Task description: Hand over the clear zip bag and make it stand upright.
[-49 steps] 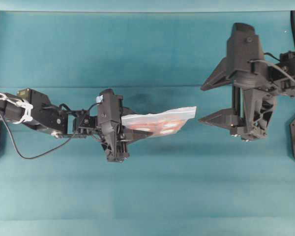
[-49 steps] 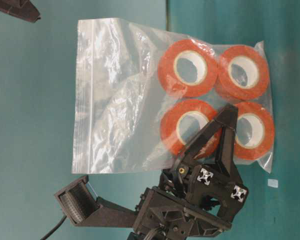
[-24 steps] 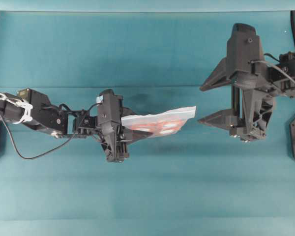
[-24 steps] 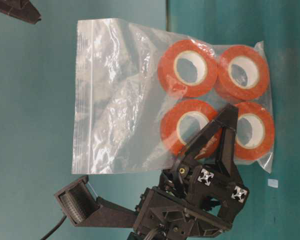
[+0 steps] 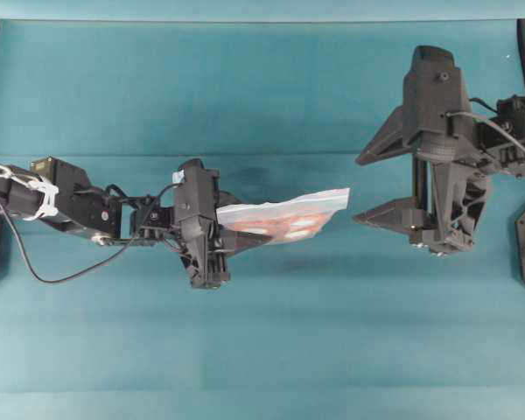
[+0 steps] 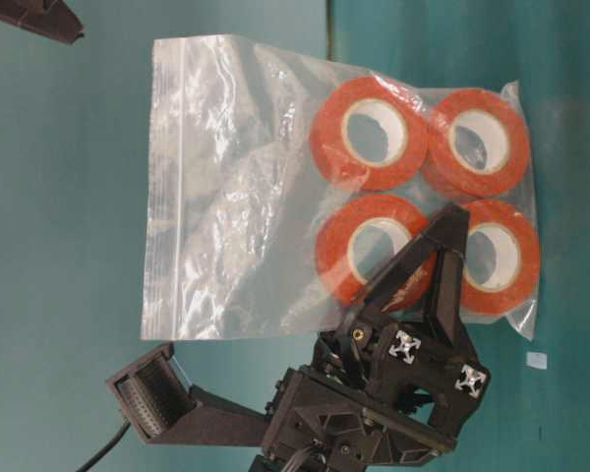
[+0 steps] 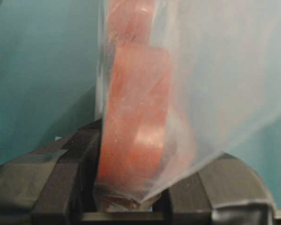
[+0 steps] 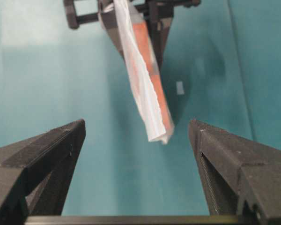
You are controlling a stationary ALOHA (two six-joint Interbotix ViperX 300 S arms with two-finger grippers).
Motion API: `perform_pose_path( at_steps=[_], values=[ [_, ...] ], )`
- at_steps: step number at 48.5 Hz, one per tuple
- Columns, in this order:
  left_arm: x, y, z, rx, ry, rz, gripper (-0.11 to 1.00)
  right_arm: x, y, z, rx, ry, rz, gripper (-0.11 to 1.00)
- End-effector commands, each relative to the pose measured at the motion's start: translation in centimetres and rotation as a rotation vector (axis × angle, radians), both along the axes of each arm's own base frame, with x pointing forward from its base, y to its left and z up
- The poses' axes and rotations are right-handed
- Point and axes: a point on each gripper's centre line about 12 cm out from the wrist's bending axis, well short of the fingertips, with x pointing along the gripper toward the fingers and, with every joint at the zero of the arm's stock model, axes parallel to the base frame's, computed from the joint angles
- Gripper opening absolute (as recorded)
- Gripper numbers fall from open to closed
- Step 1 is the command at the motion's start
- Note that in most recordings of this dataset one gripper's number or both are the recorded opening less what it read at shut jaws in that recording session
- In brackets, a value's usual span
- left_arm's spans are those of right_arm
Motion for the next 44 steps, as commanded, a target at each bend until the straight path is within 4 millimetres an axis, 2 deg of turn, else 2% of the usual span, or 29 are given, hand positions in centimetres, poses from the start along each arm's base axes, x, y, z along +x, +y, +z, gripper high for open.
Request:
perform_pose_path(
  at_steps=[1, 44],
  values=[
    [0.17, -0.45, 0.49, 0.000, -0.014, -0.013, 0.25, -0.13, 0.08, 0.75, -0.001, -0.024, 0.001, 0.91],
    [0.04, -0.43, 0.19, 0.004, 0.014, -0.013, 0.25, -0.18, 0.33, 0.32, 0.007, -0.002, 0.008, 0.91]
  ],
)
